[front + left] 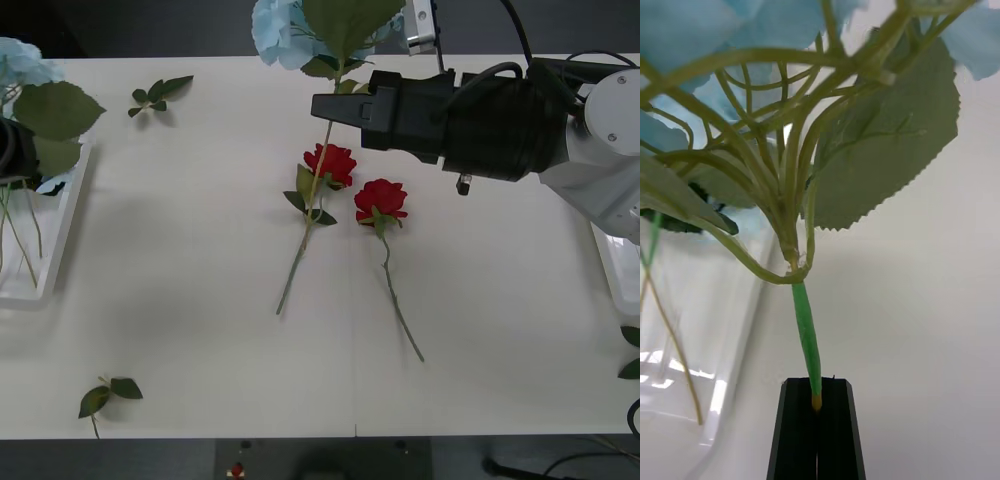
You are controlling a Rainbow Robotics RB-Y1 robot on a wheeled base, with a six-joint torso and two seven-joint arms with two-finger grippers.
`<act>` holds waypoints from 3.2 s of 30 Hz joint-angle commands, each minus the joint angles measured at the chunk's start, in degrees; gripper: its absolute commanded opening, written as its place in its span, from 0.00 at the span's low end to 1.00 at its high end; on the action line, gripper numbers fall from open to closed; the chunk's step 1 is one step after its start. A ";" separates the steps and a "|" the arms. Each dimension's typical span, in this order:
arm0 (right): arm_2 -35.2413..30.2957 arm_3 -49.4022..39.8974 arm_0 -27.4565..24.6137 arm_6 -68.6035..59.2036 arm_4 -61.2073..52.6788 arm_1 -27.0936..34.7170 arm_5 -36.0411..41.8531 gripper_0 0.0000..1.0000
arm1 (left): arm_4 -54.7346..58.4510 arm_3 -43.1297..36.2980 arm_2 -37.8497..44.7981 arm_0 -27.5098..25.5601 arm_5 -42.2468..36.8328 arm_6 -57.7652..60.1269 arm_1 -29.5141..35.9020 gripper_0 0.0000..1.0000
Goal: Put the red flowers into the right box and the blue flowers into the left box
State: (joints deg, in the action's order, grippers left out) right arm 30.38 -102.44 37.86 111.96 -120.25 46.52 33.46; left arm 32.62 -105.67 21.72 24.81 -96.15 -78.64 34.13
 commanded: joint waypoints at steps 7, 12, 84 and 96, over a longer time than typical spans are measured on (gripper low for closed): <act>-0.14 4.44 4.59 4.49 -2.36 -1.26 6.18 0.00 | -2.56 5.56 4.21 -4.86 7.73 -10.04 6.56 0.00; -0.14 6.11 5.47 5.28 -2.54 -2.93 6.10 0.00 | -7.05 6.09 1.57 -9.17 15.99 -10.31 8.50 0.00; 3.64 9.36 8.02 7.21 -1.13 -8.82 -0.06 0.00 | 43.84 5.74 3.60 -8.73 21.26 -25.78 -1.43 1.00; 4.43 9.54 8.28 7.21 -0.52 -9.43 -0.58 0.00 | 63.71 5.74 -3.87 -8.20 21.26 -26.74 -2.49 1.00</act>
State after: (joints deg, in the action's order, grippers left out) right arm 34.46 -91.77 44.20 117.07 -121.38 37.72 33.02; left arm 94.04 -98.19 17.50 14.62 -74.79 -102.65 31.80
